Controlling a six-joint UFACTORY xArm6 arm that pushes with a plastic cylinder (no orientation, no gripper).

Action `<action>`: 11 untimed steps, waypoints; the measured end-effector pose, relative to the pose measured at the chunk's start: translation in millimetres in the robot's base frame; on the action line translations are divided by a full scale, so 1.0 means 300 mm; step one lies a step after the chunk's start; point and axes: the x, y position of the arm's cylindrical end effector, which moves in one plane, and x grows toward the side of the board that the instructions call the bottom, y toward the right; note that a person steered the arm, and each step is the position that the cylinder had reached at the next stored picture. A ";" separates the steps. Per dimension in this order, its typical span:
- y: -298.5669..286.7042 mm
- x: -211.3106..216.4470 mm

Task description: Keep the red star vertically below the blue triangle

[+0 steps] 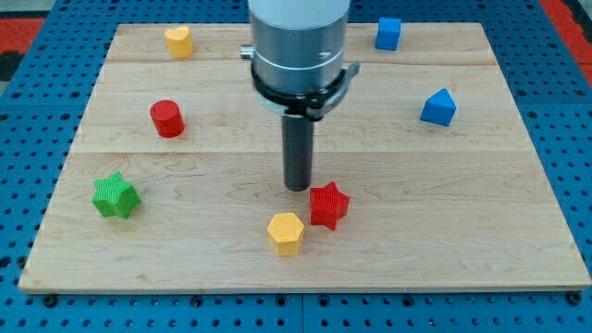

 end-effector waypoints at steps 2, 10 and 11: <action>-0.030 0.034; 0.404 0.186; 0.561 0.186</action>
